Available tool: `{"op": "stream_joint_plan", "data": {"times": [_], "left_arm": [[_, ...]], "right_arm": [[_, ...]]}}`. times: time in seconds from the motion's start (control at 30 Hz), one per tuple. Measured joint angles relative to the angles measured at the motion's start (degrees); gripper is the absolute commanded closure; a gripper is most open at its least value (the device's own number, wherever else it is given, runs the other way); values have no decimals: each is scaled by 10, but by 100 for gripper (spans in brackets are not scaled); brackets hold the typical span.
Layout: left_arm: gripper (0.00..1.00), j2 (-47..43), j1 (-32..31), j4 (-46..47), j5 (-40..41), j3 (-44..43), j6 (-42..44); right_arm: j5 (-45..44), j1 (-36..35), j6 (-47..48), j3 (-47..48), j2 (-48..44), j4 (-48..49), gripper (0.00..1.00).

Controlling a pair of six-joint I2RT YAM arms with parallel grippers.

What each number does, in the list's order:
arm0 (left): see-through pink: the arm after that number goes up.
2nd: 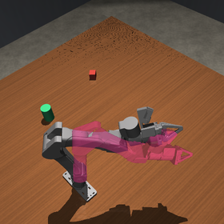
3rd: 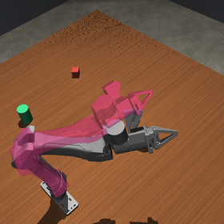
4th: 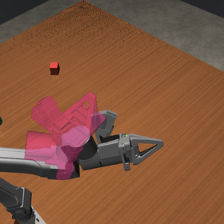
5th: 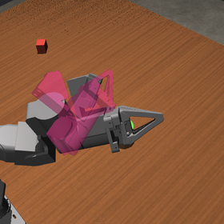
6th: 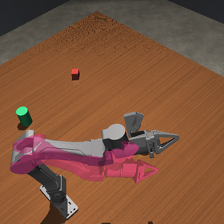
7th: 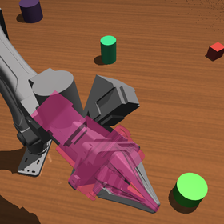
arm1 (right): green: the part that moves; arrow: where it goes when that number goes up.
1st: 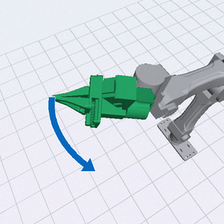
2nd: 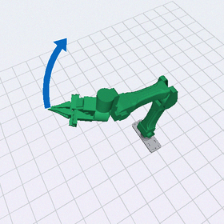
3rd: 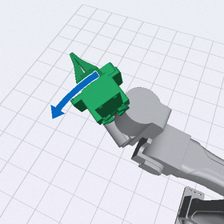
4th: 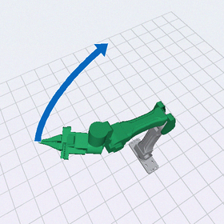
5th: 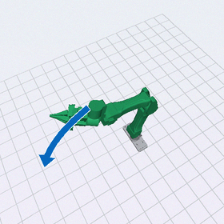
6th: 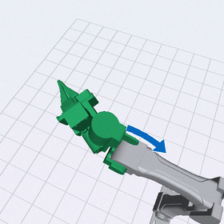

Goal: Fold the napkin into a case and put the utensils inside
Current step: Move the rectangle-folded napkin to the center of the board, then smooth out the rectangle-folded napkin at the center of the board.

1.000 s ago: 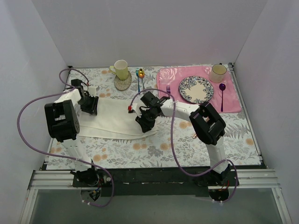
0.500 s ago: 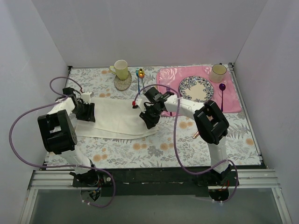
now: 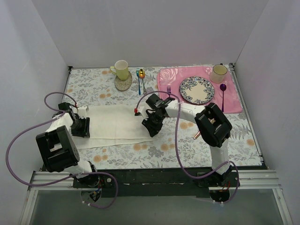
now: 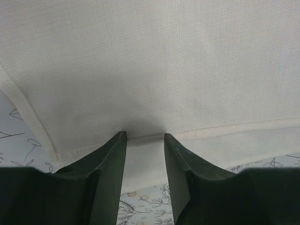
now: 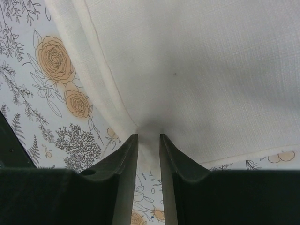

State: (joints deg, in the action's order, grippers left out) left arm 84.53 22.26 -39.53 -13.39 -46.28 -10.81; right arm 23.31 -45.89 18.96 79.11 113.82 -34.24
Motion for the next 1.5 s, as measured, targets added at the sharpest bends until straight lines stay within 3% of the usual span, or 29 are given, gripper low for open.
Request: {"op": "stream_joint_plan", "data": {"times": [0.07,0.33,0.53,0.8,1.0,1.3,1.5], "left_arm": [[54,5,2,-11,1,-11,-10],[46,5,18,-56,-40,-118,-41],[44,-7,61,-107,-76,-129,-49],[44,-7,151,-128,-83,-129,-46],[45,-2,208,-122,-80,-128,-35],[53,7,209,-83,-64,-97,-18],[59,16,209,-61,-59,-69,-9]], "right_arm": [[4,-2,-2,4,0,-6,61],[0,9,21,56,-26,-40,46],[-25,3,38,30,-77,-48,46],[-101,-30,31,-24,-76,-45,43],[-123,-9,-10,-47,-76,-31,43],[-64,51,-66,-58,-76,-16,46],[-31,55,-86,-59,-72,-12,48]]}}
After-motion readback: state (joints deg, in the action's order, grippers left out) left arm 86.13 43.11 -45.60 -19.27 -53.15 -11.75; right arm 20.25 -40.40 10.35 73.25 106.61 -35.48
